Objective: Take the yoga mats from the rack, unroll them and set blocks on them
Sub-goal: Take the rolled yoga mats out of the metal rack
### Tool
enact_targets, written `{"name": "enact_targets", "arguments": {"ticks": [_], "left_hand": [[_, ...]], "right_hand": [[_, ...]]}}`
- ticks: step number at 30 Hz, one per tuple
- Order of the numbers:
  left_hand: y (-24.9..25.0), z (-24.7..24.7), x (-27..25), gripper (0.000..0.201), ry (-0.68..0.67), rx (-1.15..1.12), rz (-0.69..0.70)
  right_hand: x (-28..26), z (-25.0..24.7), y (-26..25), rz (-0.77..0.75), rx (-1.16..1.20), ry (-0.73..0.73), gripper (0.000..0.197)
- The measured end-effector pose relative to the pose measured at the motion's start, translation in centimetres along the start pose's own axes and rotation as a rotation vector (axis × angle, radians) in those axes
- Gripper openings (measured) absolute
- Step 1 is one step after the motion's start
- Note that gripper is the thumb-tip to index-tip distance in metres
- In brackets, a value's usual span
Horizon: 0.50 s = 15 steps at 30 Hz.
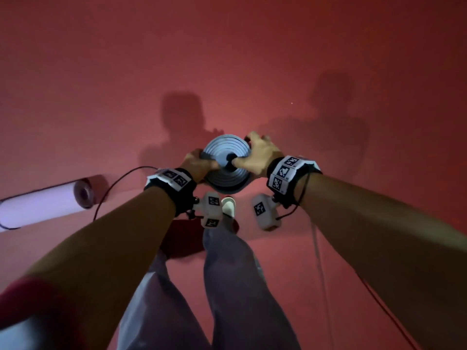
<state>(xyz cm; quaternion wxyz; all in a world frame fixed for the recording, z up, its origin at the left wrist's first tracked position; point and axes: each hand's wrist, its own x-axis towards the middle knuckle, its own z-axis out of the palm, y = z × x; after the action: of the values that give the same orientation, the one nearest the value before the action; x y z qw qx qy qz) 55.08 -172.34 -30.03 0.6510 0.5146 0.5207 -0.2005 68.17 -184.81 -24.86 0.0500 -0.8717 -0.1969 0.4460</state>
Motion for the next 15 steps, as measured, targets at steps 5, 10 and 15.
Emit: {"name": "enact_targets", "arguments": {"ticks": [5,10,15], "left_hand": [[-2.2,-0.8,3.2,0.070,0.088,0.034,0.066],[-3.2,-5.3,4.4,0.056,0.438,0.170,0.134],[-5.1,-8.4,2.0,0.019,0.398,0.415,0.376]], "right_hand": [[3.1,3.2,-0.4,0.001,0.043,0.023,0.065],[4.8,6.0,-4.6,0.001,0.080,0.077,0.071],[5.0,9.5,-8.1,0.000,0.119,0.024,0.076]]}}
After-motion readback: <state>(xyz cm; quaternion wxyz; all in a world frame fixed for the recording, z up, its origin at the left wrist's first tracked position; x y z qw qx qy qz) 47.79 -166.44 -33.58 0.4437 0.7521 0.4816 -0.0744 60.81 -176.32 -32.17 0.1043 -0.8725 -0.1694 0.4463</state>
